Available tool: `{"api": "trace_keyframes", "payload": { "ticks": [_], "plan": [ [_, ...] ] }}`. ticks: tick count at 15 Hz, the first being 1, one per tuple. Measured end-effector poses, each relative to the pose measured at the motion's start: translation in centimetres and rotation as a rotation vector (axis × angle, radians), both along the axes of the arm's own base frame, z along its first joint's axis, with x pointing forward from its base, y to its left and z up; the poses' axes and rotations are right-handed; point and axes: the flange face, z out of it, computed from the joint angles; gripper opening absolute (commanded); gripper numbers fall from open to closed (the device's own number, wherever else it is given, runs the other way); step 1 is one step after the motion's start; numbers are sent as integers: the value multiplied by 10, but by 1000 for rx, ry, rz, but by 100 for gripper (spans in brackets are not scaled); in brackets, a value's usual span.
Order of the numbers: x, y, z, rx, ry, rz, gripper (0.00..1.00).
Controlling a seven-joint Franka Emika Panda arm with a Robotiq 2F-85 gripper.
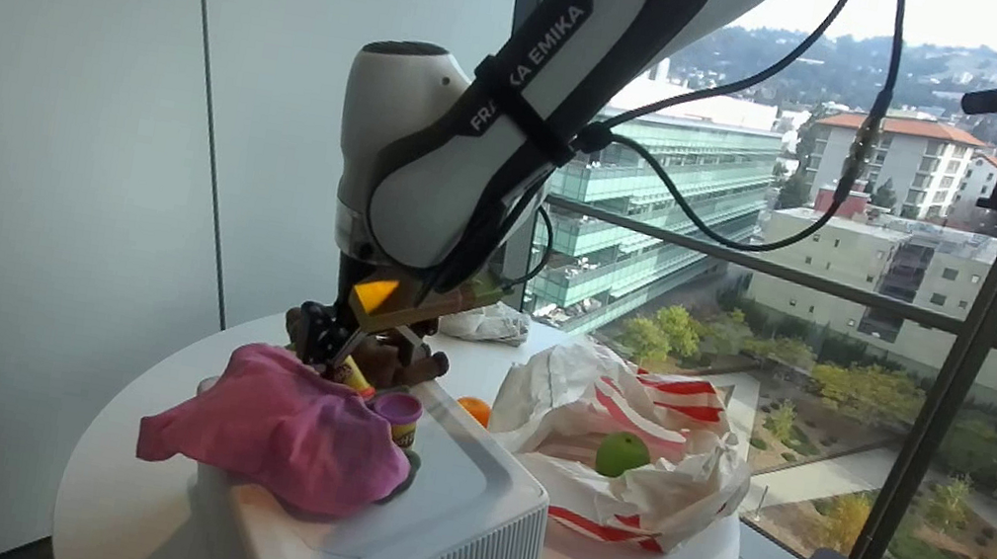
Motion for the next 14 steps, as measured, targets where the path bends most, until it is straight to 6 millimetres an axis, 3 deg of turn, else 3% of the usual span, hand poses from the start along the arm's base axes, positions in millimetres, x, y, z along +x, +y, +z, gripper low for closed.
{"api": "trace_keyframes", "payload": {
  "ticks": [8,9,11,14],
  "plan": [
    [6,15,-20,-47,-12,88,99],
    [9,15,-22,-51,-16,93,75],
    [14,16,-25,-60,-24,101,71],
    [18,16,-27,-70,-27,108,45]
  ]
}}
